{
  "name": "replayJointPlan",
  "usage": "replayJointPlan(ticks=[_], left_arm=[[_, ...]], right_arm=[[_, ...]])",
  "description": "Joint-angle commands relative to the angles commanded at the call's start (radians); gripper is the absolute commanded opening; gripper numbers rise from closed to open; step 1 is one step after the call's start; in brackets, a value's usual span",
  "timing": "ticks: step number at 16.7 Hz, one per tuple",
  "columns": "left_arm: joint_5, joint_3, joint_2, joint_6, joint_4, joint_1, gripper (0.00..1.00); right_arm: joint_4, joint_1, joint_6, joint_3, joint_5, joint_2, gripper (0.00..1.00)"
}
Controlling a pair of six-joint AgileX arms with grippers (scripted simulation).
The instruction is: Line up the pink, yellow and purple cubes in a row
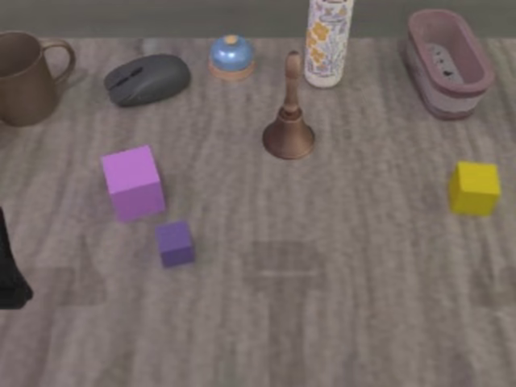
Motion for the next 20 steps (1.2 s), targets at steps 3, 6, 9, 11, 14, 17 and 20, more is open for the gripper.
replayJointPlan(ticks=[3, 6, 9, 11, 14, 17, 20], left_arm=[[0.001, 0.010, 0.010, 0.006, -0.007, -0.004, 1.00], [0.003, 0.102, 0.104, 0.058, -0.068, -0.033, 1.00], [0.003, 0.268, 0.294, 0.152, -0.178, -0.081, 1.00], [0.002, 0.404, 0.474, 0.230, -0.273, -0.119, 1.00], [0.000, 0.624, 0.806, 0.360, -0.434, -0.184, 1.00], [0.000, 0.846, 1.152, 0.494, -0.603, -0.252, 1.00], [0.001, 1.055, 1.452, 0.621, -0.762, -0.318, 1.00]], right_arm=[[0.000, 0.000, 0.000, 0.000, 0.000, 0.000, 1.00], [0.000, 0.000, 0.000, 0.000, 0.000, 0.000, 1.00], [0.000, 0.000, 0.000, 0.000, 0.000, 0.000, 1.00], [0.000, 0.000, 0.000, 0.000, 0.000, 0.000, 1.00], [0.000, 0.000, 0.000, 0.000, 0.000, 0.000, 1.00], [0.000, 0.000, 0.000, 0.000, 0.000, 0.000, 1.00], [0.000, 0.000, 0.000, 0.000, 0.000, 0.000, 1.00]])
